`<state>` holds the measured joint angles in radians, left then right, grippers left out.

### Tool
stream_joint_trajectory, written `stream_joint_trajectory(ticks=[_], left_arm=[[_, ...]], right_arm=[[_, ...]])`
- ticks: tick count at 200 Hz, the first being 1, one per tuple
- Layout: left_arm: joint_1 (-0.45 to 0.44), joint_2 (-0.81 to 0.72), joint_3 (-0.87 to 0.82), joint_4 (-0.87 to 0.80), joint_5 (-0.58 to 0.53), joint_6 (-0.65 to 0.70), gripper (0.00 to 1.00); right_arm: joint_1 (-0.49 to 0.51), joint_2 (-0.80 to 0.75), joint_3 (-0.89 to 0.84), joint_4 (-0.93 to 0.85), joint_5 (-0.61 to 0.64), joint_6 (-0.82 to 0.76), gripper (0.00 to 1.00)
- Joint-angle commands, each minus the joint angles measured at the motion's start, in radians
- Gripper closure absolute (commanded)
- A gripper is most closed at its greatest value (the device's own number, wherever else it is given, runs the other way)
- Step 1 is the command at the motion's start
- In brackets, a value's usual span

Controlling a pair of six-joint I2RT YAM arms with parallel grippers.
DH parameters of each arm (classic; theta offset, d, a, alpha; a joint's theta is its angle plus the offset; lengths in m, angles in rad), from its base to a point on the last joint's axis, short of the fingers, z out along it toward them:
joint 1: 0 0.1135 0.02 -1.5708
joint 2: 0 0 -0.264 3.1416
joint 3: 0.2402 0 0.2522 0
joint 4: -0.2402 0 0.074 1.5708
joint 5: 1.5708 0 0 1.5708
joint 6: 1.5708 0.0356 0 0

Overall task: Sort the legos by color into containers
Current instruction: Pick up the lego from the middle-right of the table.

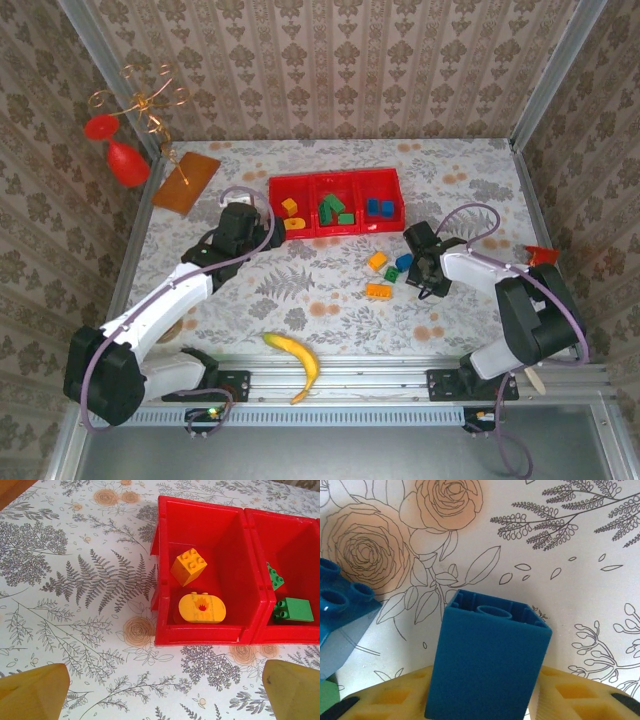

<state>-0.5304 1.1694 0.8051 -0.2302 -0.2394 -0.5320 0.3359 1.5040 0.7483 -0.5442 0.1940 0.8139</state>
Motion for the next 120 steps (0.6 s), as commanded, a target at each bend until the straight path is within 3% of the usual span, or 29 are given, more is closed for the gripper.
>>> stream_joint_trajectory(ticks=[1,120], left_arm=[[0.009,-0.002,-0.012,0.016,0.009,-0.023,0.0],[0.018,0.018,-0.011,0.025,0.024,-0.027,0.0]], right_arm=[[-0.006,0.017,0.019,0.0,-0.02,-0.004,0.56],[-0.006,0.003,0.023,-0.01,-0.024,-0.007,0.78]])
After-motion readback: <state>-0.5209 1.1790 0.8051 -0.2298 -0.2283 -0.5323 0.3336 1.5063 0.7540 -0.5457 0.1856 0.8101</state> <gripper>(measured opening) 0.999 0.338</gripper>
